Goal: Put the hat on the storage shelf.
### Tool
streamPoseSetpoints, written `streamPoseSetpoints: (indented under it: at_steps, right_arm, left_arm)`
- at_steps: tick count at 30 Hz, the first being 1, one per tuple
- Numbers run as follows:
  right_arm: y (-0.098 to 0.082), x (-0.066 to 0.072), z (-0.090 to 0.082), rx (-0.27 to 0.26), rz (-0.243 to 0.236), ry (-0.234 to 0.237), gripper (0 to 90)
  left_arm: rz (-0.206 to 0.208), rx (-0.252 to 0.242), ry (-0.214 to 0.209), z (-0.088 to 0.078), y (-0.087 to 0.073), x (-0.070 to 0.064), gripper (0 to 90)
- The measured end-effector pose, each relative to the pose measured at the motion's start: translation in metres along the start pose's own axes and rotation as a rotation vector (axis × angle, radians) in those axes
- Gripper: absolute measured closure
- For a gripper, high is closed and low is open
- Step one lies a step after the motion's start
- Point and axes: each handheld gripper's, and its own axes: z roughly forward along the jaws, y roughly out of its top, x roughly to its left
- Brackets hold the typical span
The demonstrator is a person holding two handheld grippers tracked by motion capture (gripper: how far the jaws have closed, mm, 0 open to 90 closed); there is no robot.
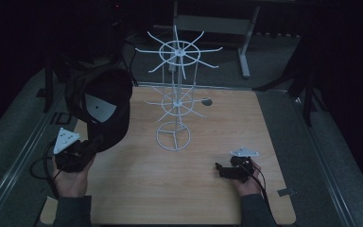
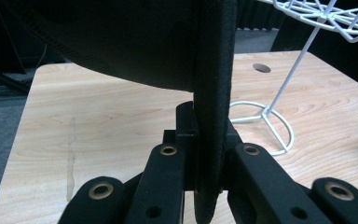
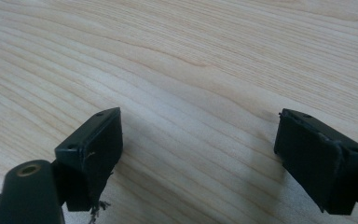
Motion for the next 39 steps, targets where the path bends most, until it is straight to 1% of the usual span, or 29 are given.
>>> streamPoseSetpoints:
  at_steps: [20,28,34,39]
  right_arm:
    - [0.0,0.0,0.0,0.0,0.001,0.0,15.0]
    - [0.0,0.0,0.0,0.0,0.002,0.0,15.0]
    - [0.0,0.0,0.0,0.001,0.002,0.001,15.0]
    - [0.0,0.0,0.0,0.0,0.003,0.0,15.0]
  left_arm:
    - [0.028,-0.044,0.004,-0.002,0.013,-0.009,86.7]
    - [0.037,-0.06,-0.005,-0.001,0.017,-0.011,86.7]
    - [0.052,-0.068,-0.01,-0.001,0.019,-0.013,86.6]
    - [0.055,-0.08,-0.013,-0.002,0.021,-0.015,86.7]
